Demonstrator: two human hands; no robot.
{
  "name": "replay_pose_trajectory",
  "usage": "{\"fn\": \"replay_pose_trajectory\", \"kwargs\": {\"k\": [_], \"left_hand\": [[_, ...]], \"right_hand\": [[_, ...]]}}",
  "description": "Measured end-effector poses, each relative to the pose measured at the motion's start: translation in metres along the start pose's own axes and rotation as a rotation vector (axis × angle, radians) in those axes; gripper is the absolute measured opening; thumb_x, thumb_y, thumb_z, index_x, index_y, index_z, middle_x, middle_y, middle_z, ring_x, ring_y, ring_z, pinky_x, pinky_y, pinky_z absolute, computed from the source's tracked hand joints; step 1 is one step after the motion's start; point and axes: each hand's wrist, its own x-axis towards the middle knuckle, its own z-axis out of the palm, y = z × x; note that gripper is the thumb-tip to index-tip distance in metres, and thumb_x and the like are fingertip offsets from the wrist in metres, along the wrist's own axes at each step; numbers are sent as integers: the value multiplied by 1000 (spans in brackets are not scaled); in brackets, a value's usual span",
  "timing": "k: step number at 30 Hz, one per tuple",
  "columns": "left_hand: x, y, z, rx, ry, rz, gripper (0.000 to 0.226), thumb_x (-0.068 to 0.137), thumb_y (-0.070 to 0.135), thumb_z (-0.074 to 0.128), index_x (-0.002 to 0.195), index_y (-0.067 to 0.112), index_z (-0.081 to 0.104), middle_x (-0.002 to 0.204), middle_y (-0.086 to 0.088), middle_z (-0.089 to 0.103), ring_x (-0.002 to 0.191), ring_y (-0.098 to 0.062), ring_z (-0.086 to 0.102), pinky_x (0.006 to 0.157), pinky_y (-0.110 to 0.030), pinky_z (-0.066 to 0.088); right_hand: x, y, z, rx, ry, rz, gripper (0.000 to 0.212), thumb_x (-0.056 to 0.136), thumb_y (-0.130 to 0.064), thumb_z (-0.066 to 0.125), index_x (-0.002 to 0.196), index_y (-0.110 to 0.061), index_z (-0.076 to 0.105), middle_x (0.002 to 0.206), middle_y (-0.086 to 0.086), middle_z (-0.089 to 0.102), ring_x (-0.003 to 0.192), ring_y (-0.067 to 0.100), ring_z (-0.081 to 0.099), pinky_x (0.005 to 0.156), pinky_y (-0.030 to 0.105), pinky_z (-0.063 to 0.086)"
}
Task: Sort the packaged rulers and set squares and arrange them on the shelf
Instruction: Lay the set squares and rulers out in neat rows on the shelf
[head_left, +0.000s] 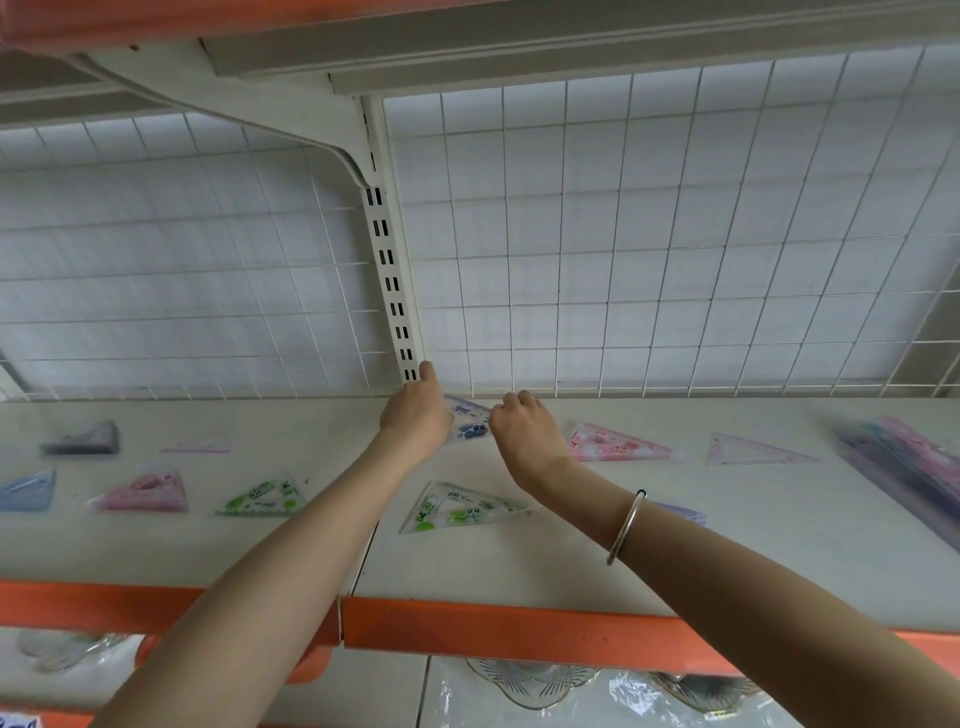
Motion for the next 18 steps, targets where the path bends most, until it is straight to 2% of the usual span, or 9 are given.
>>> {"fn": "replay_pose_trajectory", "kwargs": {"k": [3, 6, 9, 11, 13, 15, 16, 17, 18], "left_hand": [[-4, -2, -3, -98, -89, 48, 61, 83, 15, 67, 132, 3, 32, 108, -15, 57, 93, -30, 58, 73, -36, 48], [-7, -4, -1, 25, -180, 91, 68, 74, 8, 74, 130, 6, 35, 108, -12, 55, 94, -29, 58, 75, -38, 51], [-7, -6, 5, 150, -123, 127, 24, 78, -8, 62, 92, 7, 50, 81, -8, 50, 76, -25, 52, 56, -31, 39], [-5, -9, 10, 155, -127, 119, 36, 79, -13, 55, 62, 13, 36, 64, -4, 38, 66, -22, 45, 49, -27, 28], [-2, -12, 13, 167, -158, 128, 44, 80, -12, 54, 56, 14, 27, 65, -17, 47, 70, -31, 56, 50, -26, 27], [2, -14, 14, 179, -182, 134, 46, 80, -9, 56, 56, 14, 25, 84, -31, 54, 88, -37, 63, 56, -26, 27], [5, -15, 15, 177, -198, 128, 46, 81, -8, 57, 57, 15, 25, 78, -29, 52, 86, -33, 63, 54, -26, 27], [7, -16, 16, 174, -212, 120, 45, 81, -6, 58, 58, 15, 26, 66, -21, 43, 61, -20, 41, 50, -26, 24], [9, -17, 17, 163, -233, 109, 43, 81, -5, 59, 58, 14, 28, 62, -10, 33, 96, -24, 52, 47, -25, 22]], "right_hand": [[3, 6, 4, 44, -21, 41, 30, 85, 8, 49, 113, -1, 55, 116, 16, 54, 111, 30, 48, 89, 32, 40], [6, 7, 5, 112, -37, 76, 18, 90, 1, 49, 106, -1, 57, 110, 17, 59, 104, 32, 53, 77, 32, 39], [9, 9, 8, 171, -40, 103, 10, 89, 1, 51, 96, -3, 58, 101, 17, 62, 95, 33, 57, 69, 31, 35], [11, 9, 10, 212, -55, 119, 8, 88, 2, 52, 91, -3, 57, 98, 18, 62, 92, 33, 57, 67, 31, 36], [13, 10, 13, 267, -98, 137, 8, 87, 0, 54, 93, -2, 59, 100, 18, 62, 87, 32, 56, 67, 30, 38], [17, 11, 14, 326, -135, 157, 12, 86, -4, 59, 97, 0, 61, 104, 18, 62, 83, 30, 54, 68, 30, 41], [19, 12, 14, 351, -150, 166, 16, 85, -5, 60, 99, 0, 61, 105, 17, 62, 83, 28, 54, 69, 30, 43], [21, 12, 14, 371, -168, 174, 19, 84, -6, 62, 101, 1, 62, 106, 17, 62, 85, 28, 56, 71, 31, 45], [23, 13, 13, 389, -184, 181, 22, 83, -6, 64, 103, 1, 62, 107, 16, 63, 89, 28, 58, 73, 32, 47]]}}
